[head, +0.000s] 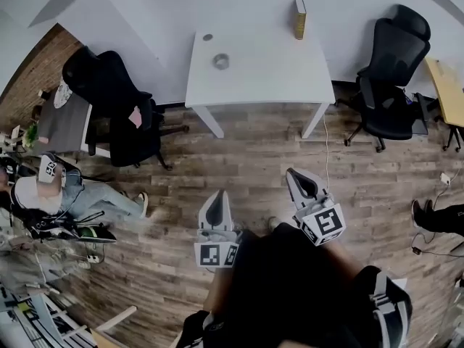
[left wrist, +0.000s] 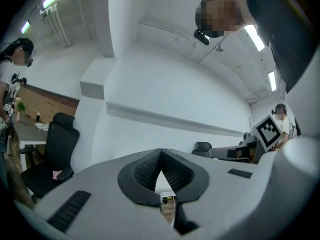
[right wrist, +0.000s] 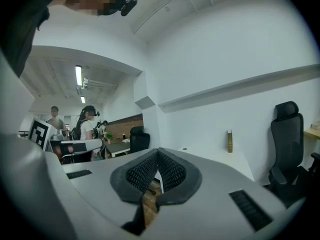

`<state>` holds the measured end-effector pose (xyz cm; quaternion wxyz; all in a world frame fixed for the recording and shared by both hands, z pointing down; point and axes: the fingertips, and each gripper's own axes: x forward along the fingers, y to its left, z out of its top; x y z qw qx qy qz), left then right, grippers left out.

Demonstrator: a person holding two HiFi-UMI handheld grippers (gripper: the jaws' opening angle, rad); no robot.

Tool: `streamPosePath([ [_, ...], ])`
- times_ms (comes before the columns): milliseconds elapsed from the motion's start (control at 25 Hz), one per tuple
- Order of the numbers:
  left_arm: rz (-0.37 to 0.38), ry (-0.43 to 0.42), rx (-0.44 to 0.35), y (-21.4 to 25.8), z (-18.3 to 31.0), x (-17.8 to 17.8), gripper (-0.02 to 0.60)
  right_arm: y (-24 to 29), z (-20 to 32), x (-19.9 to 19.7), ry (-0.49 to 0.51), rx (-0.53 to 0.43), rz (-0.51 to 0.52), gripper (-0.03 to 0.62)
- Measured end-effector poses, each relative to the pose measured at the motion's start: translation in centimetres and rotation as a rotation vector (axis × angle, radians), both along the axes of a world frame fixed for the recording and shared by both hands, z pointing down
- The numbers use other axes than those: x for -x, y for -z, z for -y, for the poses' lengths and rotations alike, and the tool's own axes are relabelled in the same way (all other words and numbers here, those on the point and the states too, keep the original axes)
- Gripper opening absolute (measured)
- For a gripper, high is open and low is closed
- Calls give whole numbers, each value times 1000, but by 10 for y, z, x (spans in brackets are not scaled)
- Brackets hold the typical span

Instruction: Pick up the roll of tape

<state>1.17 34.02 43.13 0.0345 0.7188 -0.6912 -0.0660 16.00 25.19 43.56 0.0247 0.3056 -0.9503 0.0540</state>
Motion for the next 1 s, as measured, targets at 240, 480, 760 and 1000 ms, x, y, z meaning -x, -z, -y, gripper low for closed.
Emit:
streamPosePath([
  [240, 5, 81, 24, 5, 25, 16, 23, -6, 37, 11, 53, 22, 8, 12],
  [480, -7, 86, 38, 0, 85, 60, 23, -10, 95, 44, 46, 26, 4, 12],
  [760, -58, 16, 32, -15, 211, 140, 23, -14, 195, 120, 17, 53, -2, 12],
  [1000, 23, -112, 56, -7, 319, 188, 23, 2, 279, 176, -32, 40, -1, 12],
])
